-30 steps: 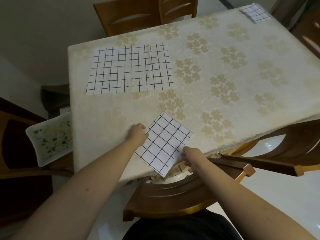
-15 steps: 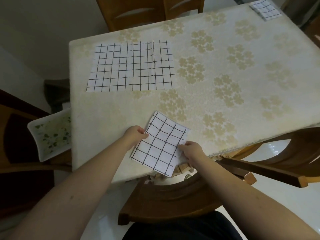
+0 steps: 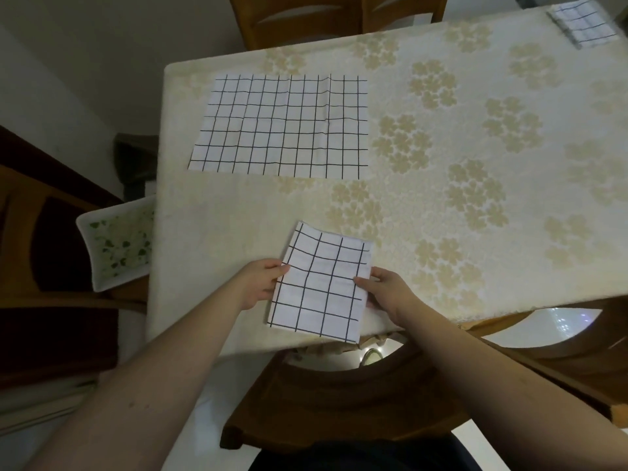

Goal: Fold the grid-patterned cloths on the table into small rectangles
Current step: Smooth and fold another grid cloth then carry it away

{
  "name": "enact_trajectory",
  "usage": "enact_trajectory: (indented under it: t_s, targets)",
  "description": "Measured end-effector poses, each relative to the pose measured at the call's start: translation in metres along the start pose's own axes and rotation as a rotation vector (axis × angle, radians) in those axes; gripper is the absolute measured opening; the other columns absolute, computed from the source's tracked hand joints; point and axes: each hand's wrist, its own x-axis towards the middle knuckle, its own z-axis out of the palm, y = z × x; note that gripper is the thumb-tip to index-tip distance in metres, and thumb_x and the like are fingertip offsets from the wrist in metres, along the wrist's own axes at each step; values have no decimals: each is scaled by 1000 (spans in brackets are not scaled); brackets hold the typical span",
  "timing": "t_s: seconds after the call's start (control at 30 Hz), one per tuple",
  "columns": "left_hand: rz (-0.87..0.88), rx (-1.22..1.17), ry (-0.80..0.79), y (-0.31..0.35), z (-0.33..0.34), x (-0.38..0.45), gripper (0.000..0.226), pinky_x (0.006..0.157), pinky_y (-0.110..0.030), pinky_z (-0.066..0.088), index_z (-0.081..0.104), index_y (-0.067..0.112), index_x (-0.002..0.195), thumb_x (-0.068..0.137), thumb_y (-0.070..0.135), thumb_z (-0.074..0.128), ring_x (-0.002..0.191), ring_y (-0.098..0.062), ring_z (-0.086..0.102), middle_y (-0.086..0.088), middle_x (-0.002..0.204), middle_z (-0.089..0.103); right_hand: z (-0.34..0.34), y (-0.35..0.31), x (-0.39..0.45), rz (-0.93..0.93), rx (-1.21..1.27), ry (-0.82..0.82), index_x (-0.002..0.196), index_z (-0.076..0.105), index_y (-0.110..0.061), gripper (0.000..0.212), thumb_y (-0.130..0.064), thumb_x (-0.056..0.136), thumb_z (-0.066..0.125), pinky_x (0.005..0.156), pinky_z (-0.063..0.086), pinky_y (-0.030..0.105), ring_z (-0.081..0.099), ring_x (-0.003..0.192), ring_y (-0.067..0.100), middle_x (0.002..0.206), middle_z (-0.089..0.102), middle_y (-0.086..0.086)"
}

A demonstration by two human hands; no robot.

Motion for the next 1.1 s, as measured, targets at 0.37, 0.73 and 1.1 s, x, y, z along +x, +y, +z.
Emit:
enact_trajectory:
  t_s: [0.37,0.73,1.1]
  targets:
    - [126,153,-124,7,15,-13,19,66,-25,56,64,10,115,98,15,56,76,-14,69,-6,97,71,-34,-10,2,-57,-67,-114,114,69,-9,27,-2,89,64,70,57,22,72,91,20,104,74,9]
    - [139,-23,-26,10,46,-22,24,63,-26,54,66,13,85,97,0,49,68,-17,68,1,73,74,-60,-24,-9,-153,-118,-68,66,76,-15,39,6,91,54,65,57,26,69,78,24,79,74,3]
    - [159,-181,9,-4,62,-19,39,84,-39,55,49,20,122,92,-1,61,101,-21,62,-9,122,59,-64,-8,2,-5,74,-28,133,49,-23,35,-29,99,51,74,53,30,65,94,24,115,65,12]
